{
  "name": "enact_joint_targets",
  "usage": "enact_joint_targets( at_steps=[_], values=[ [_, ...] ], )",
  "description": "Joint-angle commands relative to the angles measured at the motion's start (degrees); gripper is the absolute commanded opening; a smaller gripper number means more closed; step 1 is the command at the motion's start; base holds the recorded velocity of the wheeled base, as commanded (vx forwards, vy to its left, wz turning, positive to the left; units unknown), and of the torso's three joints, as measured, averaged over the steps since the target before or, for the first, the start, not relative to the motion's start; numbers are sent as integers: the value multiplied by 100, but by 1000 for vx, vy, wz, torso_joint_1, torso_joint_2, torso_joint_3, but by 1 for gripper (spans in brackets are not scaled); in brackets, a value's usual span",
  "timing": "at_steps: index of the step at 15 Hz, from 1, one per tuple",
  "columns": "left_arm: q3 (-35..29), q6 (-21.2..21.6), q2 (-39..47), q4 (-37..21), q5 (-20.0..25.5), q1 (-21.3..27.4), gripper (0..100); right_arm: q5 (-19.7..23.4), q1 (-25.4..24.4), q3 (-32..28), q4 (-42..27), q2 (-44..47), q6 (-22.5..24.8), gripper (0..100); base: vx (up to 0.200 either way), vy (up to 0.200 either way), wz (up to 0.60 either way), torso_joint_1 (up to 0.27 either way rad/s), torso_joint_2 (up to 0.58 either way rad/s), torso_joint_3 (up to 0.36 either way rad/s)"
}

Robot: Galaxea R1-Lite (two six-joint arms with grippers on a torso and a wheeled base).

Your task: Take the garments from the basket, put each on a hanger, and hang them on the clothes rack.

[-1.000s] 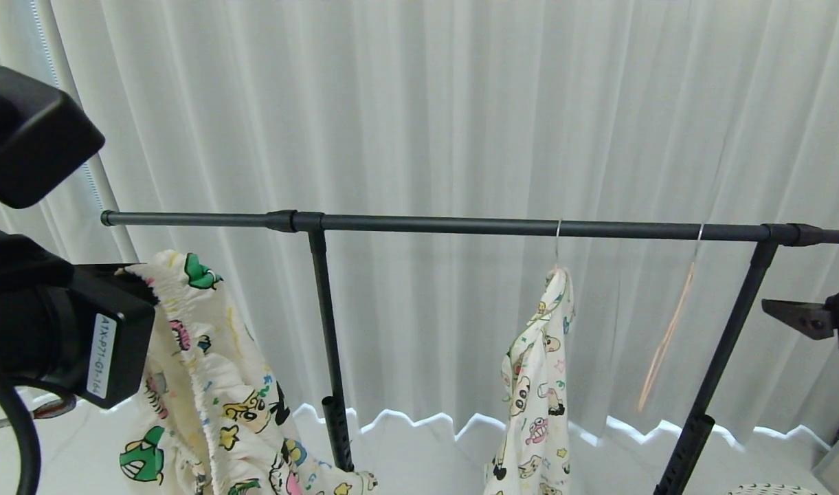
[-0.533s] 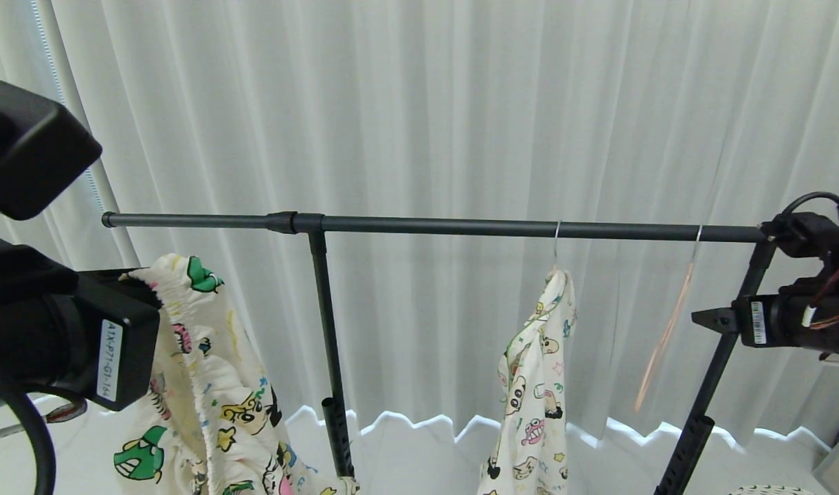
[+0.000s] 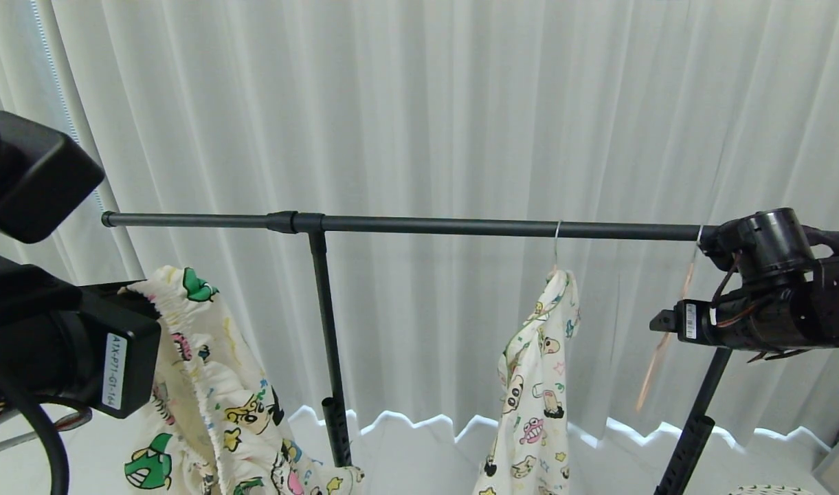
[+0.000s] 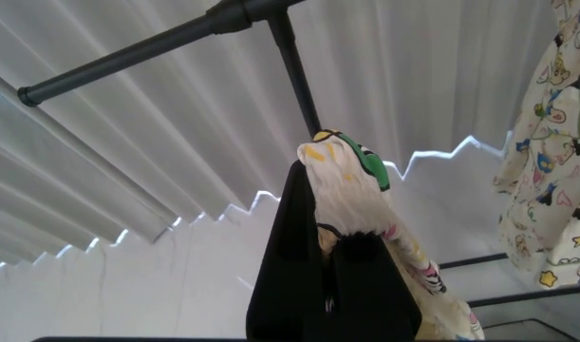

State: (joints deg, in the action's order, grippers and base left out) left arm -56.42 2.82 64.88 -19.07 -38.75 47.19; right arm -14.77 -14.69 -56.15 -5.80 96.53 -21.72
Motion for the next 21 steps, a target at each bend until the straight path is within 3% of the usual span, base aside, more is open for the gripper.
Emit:
enact_joint_targets(
  at_steps=[1, 9, 14, 19, 20, 21],
  values=[
    [26, 0, -10, -1, -1, -8, 0, -34, 10, 8, -123, 51, -192, 100, 0, 0, 0, 0, 0, 0],
    [34, 0, 42, -1, -1, -52, 0, -562, 19, 122, -351, -11, -315, 100, 0, 0, 0, 0, 0, 0],
    [34, 0, 34, -1, 8, -52, 0, -456, 28, 95, -307, 103, -280, 100, 0, 0, 0, 0, 0, 0],
    [34, -9, 34, -1, 26, -52, 0, -175, 326, 104, 343, 490, 397, 100, 0, 0, 0, 0, 0, 0],
    [34, -18, 42, -1, 26, -52, 0, -105, 326, 104, 352, 525, 494, 0, 0, 0, 0, 0, 0, 0],
    [34, -18, 34, -1, 26, -52, 0, -87, 326, 113, 352, 543, 511, 0, 0, 0, 0, 0, 0, 0]
  ],
)
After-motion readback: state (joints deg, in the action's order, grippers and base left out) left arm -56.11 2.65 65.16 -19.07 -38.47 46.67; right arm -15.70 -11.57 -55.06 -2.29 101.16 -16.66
